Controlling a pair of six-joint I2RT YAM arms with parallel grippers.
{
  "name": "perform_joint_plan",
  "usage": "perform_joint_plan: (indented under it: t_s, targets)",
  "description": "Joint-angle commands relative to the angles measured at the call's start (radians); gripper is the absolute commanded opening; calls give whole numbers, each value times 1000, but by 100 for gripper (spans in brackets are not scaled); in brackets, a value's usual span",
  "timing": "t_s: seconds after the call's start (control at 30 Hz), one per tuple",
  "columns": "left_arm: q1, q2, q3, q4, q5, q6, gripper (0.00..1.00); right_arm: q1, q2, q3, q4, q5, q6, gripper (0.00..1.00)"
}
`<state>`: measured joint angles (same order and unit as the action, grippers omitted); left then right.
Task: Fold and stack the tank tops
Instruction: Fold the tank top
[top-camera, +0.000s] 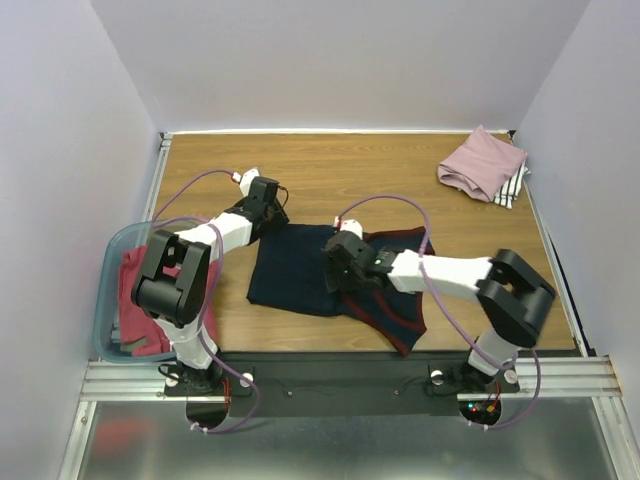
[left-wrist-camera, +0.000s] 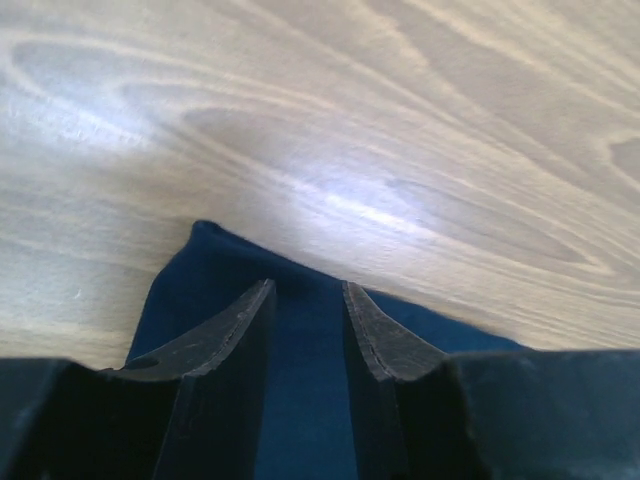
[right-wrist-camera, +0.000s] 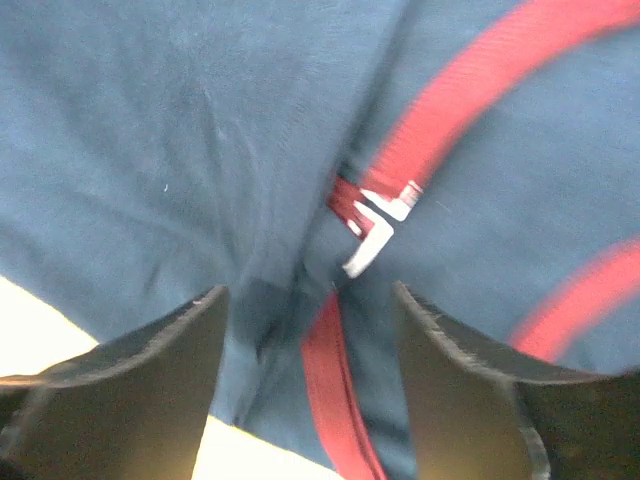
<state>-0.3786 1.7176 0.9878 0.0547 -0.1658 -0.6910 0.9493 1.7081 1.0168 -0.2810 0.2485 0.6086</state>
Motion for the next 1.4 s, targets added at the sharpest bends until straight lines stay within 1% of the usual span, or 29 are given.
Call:
perform_joint_plan:
  t_s: [0.0, 0.03, 0.07, 0.1, 0.17, 0.2, 0.27, 0.3, 0.33, 0.4, 0.43, 0.5, 0.57, 0.67, 0.7, 0.77, 0.9, 1.1, 1.23, 1.37]
  targets:
    - [-17, -99, 41, -9, 8, 36, 45, -15, -229, -49, -41, 104, 23, 75]
    - [-29, -131, 40, -7, 11, 42, 46, -15, -322, -93, -75, 142, 37, 78]
    - [-46, -144, 40, -7, 11, 47, 46, -15, -367, -118, -89, 158, 66, 79]
    - [-90, -154, 40, -7, 14, 54, 47, -15, -408, -141, -101, 199, 81, 80]
    - [-141, -162, 40, -1, 29, 56, 47, -30, -485, -187, -139, 235, 115, 80]
    - [-201, -158, 38, -1, 29, 38, 47, -44, -528, -219, -148, 250, 120, 79]
    - [-247, -139, 23, 5, 37, -4, 47, -96, -536, -234, -158, 241, 115, 67]
    - [-279, -133, -16, 19, 46, -22, 46, -113, -521, -238, -159, 220, 111, 62]
    - [-293, -124, -43, 57, 48, -71, 46, -139, -509, -235, -159, 219, 105, 59]
    - [-306, -102, -90, 95, 55, -109, 44, -170, -479, -222, -159, 219, 86, 59]
    - [-306, -90, -127, 117, 61, -139, 43, -216, -454, -204, -158, 210, 76, 56]
    - [-295, -47, -150, 119, 36, -150, 42, -289, -420, -173, -155, 181, 43, 55]
    - [-223, -1, -167, 126, 43, -166, 42, -346, -401, -152, -147, 152, -1, 55]
    - [-155, 22, -170, 142, 63, -165, 41, -383, -387, -135, -144, 124, -24, 55]
    - [-111, 37, -167, 140, 64, -154, 41, -394, -387, -127, -144, 118, -30, 55]
    - [-76, 56, -146, 122, 49, -147, 41, -394, -393, -129, -142, 89, -33, 55]
    - [-11, 92, -106, 114, 61, -114, 41, -394, -426, -181, -142, 32, -32, 56]
    - [7, 119, -32, 82, 45, -90, 41, -385, -579, -385, -109, -144, 28, 52]
    - [14, 123, -8, 76, 45, -84, 41, -351, -669, -460, -104, -169, 71, 51]
    - [12, 99, 0, 73, 64, -68, 41, -256, -702, -471, -103, -138, 92, 49]
